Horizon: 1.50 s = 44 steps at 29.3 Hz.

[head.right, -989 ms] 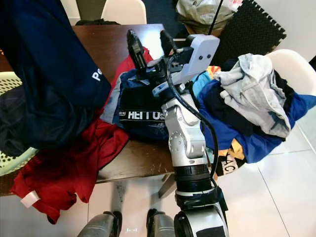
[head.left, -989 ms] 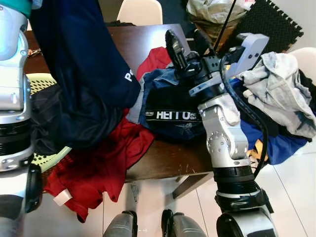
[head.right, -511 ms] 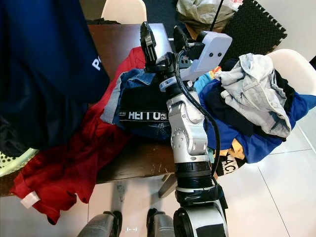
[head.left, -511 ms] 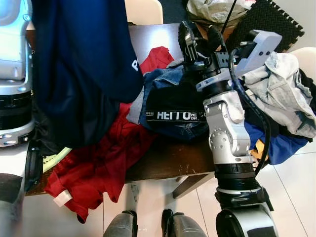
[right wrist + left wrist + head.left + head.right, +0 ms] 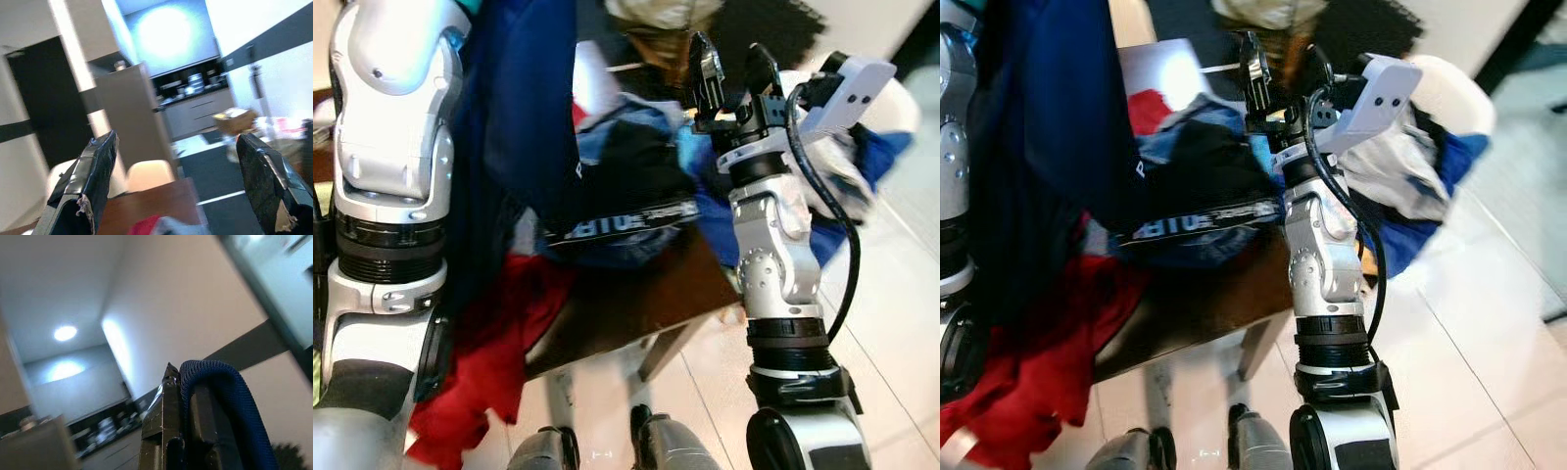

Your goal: Hang hanger

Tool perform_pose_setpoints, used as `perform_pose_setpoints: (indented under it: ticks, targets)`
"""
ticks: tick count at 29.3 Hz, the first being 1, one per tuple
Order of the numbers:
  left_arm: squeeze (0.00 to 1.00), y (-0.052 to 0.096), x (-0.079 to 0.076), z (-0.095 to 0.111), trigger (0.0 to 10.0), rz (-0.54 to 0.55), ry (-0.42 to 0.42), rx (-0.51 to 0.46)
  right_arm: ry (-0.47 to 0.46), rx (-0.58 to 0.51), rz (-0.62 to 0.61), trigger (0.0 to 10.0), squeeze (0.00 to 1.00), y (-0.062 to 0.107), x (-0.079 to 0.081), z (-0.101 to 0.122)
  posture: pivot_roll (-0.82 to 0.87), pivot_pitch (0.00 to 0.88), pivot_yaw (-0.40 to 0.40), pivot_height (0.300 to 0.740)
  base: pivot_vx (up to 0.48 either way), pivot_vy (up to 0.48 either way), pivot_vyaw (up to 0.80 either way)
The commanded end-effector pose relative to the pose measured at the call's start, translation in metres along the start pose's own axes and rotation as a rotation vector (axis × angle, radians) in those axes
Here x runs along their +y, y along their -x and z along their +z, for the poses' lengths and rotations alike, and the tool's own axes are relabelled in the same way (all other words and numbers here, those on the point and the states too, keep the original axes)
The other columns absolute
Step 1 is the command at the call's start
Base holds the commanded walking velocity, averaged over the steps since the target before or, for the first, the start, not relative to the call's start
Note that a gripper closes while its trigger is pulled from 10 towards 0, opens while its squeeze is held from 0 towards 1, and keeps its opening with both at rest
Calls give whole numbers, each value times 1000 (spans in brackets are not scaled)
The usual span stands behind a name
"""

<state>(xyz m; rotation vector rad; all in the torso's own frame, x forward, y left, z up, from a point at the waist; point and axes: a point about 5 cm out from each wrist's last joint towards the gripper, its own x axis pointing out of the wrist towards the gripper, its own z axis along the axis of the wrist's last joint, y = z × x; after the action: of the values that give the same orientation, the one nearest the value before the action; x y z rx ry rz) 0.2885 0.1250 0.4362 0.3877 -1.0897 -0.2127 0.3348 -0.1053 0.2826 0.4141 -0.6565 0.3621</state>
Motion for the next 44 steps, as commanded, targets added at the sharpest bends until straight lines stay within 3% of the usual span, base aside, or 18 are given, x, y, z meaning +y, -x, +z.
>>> perform_pose_setpoints:
  ticks: [1,20,21,22,23,25,31,33,34,35,36,38,39,40,41,42,43,44]
  targets:
    - [0,0,1,6,10000,6,-4,-45,-16,-4,-12,10000,0,1,1,-2,104,94,37,740,0,0,-800]
    - [0,-5,-4,8,10000,-5,-31,-37,-26,4,-23,10000,0,2,-2,-4,110,93,40,740,0,0,-800]
    - [0,-6,1,13,10000,47,-96,-65,-29,5,-22,10000,0,2,-1,-5,114,95,38,740,0,0,-800]
    - [0,-6,1,13,10000,47,-96,-65,-29,5,-22,10000,0,2,-1,-5,114,95,38,740,0,0,-800]
    - [0,-7,9,23,10000,141,-221,-140,-34,6,-18,10000,0,2,-1,-5,114,95,38,740,0,0,-800]
    - [0,-7,9,23,10000,141,-221,-140,-34,6,-18,10000,0,2,-1,-5,114,95,38,740,0,0,-800]
    - [0,-9,15,36,10000,224,-325,-234,-35,2,-11,10000,0,1,1,-5,111,93,38,740,0,0,-800]
    - [0,-12,12,51,10000,232,-363,-325,-38,6,-3,10000,0,1,2,-6,118,93,33,740,0,0,-800]
    - [0,-15,9,55,10000,220,-346,-353,-39,9,0,10000,0,1,2,-7,115,90,34,740,0,0,-800]
    - [0,-18,5,57,10000,213,-272,-353,-41,10,2,10000,0,0,3,-7,114,90,35,740,0,0,-800]
    - [0,-18,5,57,10000,213,-272,-353,-41,10,2,10000,0,0,3,-7,114,90,35,740,0,0,-800]
    - [0,-27,-1,57,10000,185,-9,-309,-42,7,4,10000,0,0,4,-7,110,87,38,740,0,0,-800]
    - [0,-27,-1,57,10000,185,-9,-309,-42,7,4,10000,0,0,4,-7,110,87,38,740,0,0,-800]
    - [0,-34,-4,56,10000,182,316,-259,-41,3,1,10000,0,0,4,-7,105,87,42,740,0,0,-800]
    - [0,-34,-4,56,10000,182,316,-259,-41,3,1,10000,0,0,4,-7,105,87,42,740,0,0,-800]
    - [0,-36,-6,54,10000,177,465,-230,-40,3,0,10000,0,0,3,-6,105,87,42,740,0,0,-800]
    - [0,-36,-6,54,10000,177,465,-230,-40,3,0,10000,0,0,3,-6,105,87,42,740,0,0,-800]
    - [0,-37,-13,47,10000,131,680,-172,-37,4,-2,10000,0,1,2,-6,101,86,42,740,0,0,-800]
